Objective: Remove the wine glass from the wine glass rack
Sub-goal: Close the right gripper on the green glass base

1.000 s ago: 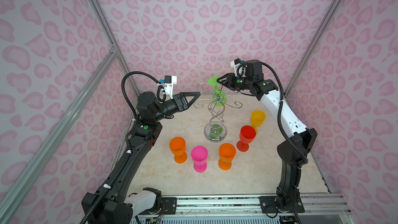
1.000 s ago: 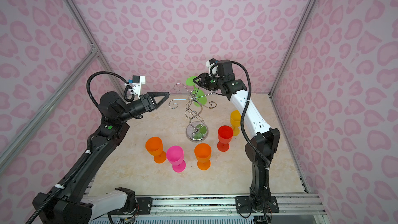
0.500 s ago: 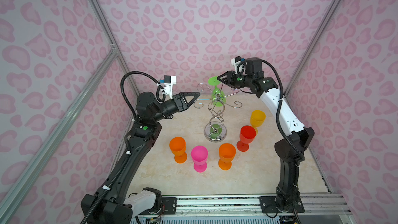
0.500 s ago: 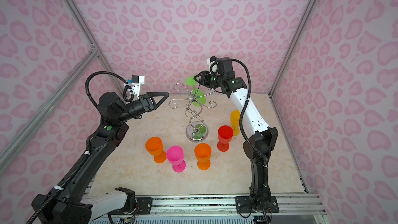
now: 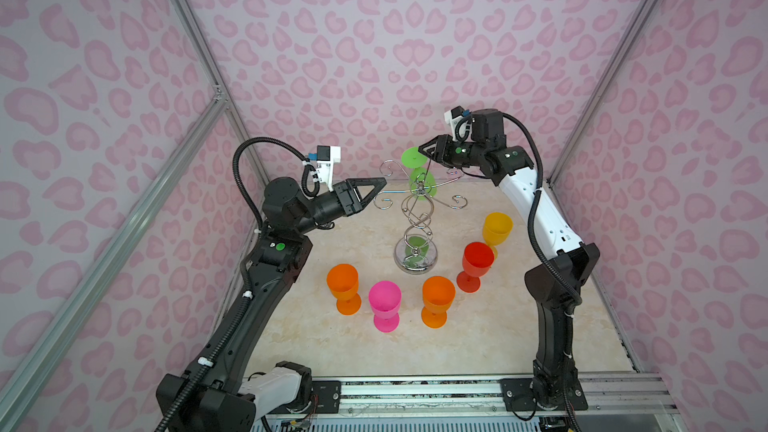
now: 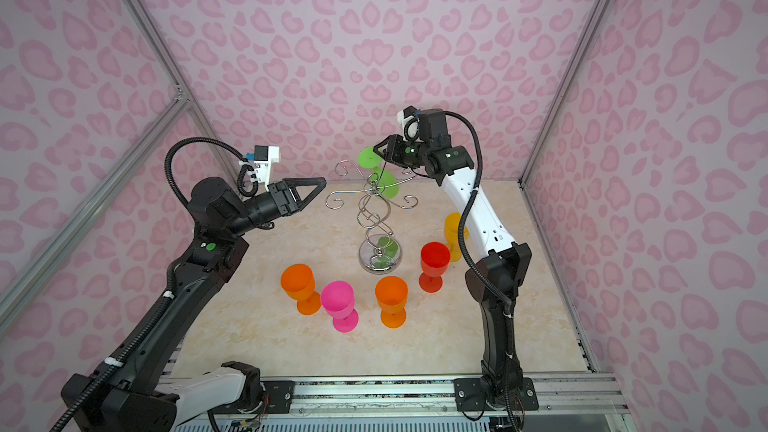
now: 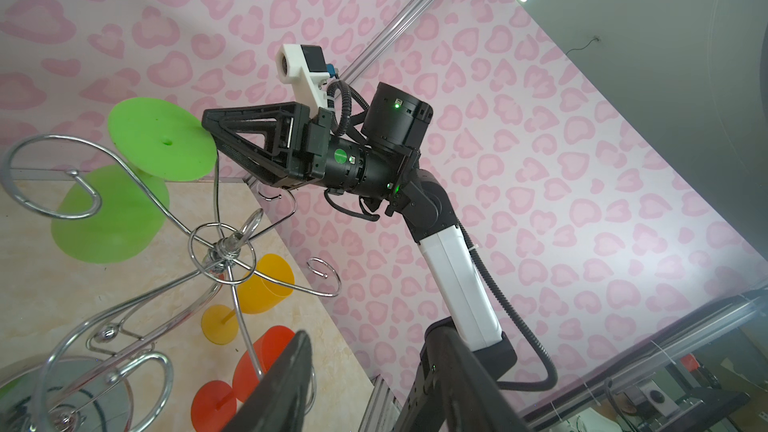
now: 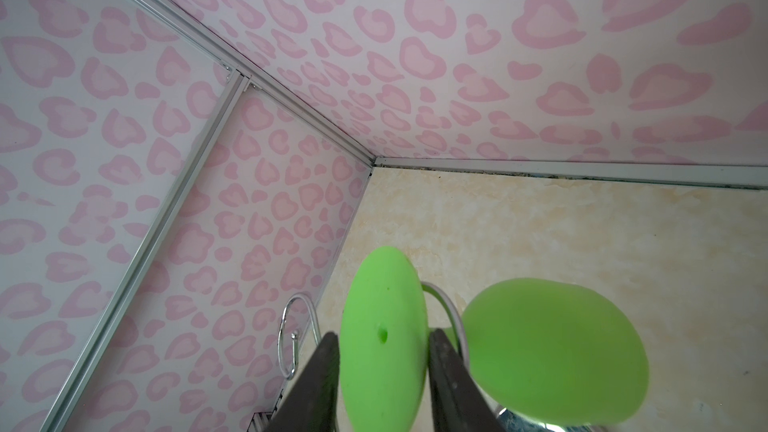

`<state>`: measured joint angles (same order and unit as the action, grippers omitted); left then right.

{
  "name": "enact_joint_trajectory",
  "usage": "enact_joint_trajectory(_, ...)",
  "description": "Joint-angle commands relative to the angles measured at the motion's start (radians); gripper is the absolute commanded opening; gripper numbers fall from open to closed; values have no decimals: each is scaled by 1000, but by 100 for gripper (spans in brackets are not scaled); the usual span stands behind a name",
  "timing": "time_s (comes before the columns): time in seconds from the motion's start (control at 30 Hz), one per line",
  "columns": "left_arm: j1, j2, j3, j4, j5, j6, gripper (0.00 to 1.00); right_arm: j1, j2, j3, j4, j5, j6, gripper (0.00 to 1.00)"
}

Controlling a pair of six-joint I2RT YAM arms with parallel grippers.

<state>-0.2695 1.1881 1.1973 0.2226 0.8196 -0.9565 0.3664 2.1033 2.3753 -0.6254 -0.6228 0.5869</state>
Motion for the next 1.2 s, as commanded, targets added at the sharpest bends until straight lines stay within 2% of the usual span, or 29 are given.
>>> enact_joint_trajectory(0.0, 1, 2, 2, 17, 9, 15, 53, 3, 15, 1, -27, -14, -14, 36)
enact_joint_trajectory(0.53, 1, 1, -4, 14, 8, 19, 52, 9, 14, -9, -32, -12, -26, 21)
enact_joint_trajectory(0.87, 1, -5, -13, 14, 7, 20, 52, 3, -43, -117, 83, -25, 19, 10)
enact_joint_trajectory(1.17, 0, -7, -13, 11, 9, 21, 52, -11, -81, -178, 176, -68, 76, 6)
